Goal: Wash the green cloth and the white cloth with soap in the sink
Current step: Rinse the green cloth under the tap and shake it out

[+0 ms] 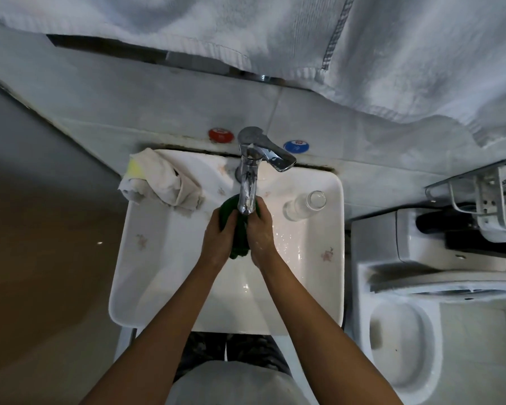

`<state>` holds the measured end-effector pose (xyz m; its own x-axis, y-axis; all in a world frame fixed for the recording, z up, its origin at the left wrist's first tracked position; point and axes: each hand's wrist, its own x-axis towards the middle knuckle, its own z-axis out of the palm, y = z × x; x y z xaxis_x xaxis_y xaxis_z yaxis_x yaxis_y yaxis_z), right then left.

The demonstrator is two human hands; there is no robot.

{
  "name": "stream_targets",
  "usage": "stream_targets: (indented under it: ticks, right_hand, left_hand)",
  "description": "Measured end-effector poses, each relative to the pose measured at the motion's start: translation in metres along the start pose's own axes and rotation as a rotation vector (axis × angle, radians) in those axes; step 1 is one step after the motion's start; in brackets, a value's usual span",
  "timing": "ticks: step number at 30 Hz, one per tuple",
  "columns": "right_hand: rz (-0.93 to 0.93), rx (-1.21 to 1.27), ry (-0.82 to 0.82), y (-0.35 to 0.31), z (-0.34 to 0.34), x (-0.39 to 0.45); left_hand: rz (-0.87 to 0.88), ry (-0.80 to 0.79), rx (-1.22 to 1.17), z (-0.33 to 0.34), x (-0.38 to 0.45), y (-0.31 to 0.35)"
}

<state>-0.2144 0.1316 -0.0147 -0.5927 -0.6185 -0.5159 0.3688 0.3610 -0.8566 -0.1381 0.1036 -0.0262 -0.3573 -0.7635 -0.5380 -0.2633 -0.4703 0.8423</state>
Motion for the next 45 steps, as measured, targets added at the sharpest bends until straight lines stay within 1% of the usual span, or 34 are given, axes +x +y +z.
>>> stream_targets:
  ticks: [2, 3, 5, 7, 8, 10, 12, 13, 15, 17, 19, 23, 24, 26, 28, 31, 35, 40, 43, 45]
  right_hand:
    - [-0.033, -0.162, -0.032, 0.000, 0.000, 0.001]
    - [-0.018, -0.195, -0.051, -0.001, 0.000, -0.001]
    - [0.039, -0.170, -0.085, 0.001, -0.004, -0.004]
    - [0.060, -0.192, -0.078, 0.002, -0.009, -0.007]
    - [0.040, -0.229, -0.078, 0.004, -0.011, -0.007]
    - [-0.061, -0.257, -0.097, 0.002, -0.012, -0.008]
    - [-0.121, -0.264, -0.091, 0.006, -0.012, -0.006]
    - [-0.101, -0.267, -0.080, 0.007, -0.012, -0.007]
    - [-0.019, -0.246, -0.036, 0.010, -0.010, -0.007]
    - [0.040, -0.189, 0.022, 0.015, -0.007, -0.007]
    - [0.064, -0.185, 0.077, 0.016, -0.004, -0.008]
    - [0.010, -0.341, 0.135, 0.016, -0.004, -0.004]
    - [-0.006, -0.343, 0.151, 0.016, -0.005, -0.003]
    - [-0.037, -0.305, 0.189, 0.013, -0.005, -0.004]
    - [-0.023, -0.231, 0.183, 0.012, -0.004, -0.006]
    - [0.051, -0.097, 0.068, 0.015, -0.005, -0.006]
    - [0.070, -0.085, -0.076, 0.020, -0.011, -0.010]
    - [0.125, -0.127, -0.168, 0.014, -0.026, -0.007]
    - [0.168, -0.118, -0.221, 0.007, -0.033, -0.005]
    - [0.192, -0.105, -0.207, 0.005, -0.031, -0.006]
  left_hand:
    - [0.015, 0.043, 0.019, 0.001, 0.001, 0.005]
    - [0.037, 0.060, 0.037, 0.001, 0.002, 0.006]
    - [0.101, 0.069, 0.095, 0.002, 0.004, 0.010]
    - [0.155, 0.057, 0.154, 0.002, 0.003, 0.015]
    - [0.169, 0.044, 0.164, 0.003, 0.004, 0.015]
    - [0.166, 0.018, 0.148, 0.003, 0.004, 0.012]
    - [0.100, 0.022, 0.103, 0.004, 0.005, 0.008]
    - [0.072, 0.028, 0.091, 0.006, 0.005, 0.006]
    - [0.079, 0.062, 0.162, 0.012, 0.002, 0.009]
    - [0.097, 0.143, 0.256, 0.016, 0.000, 0.012]
    - [0.096, 0.225, 0.326, 0.018, 0.000, 0.012]
    - [0.075, 0.267, 0.420, 0.021, 0.005, 0.009]
    - [0.084, 0.272, 0.432, 0.021, 0.006, 0.009]
    - [0.084, 0.286, 0.414, 0.022, 0.008, 0.012]
    - [0.064, 0.318, 0.344, 0.022, 0.010, 0.017]
    - [0.018, 0.357, 0.156, 0.019, 0.013, 0.022]
    - [0.044, 0.246, -0.007, 0.014, 0.008, 0.032]
    - [0.003, -0.001, -0.160, 0.005, -0.004, 0.032]
    - [0.025, -0.106, -0.113, 0.000, -0.009, 0.025]
    - [0.054, -0.193, -0.073, 0.001, -0.014, 0.026]
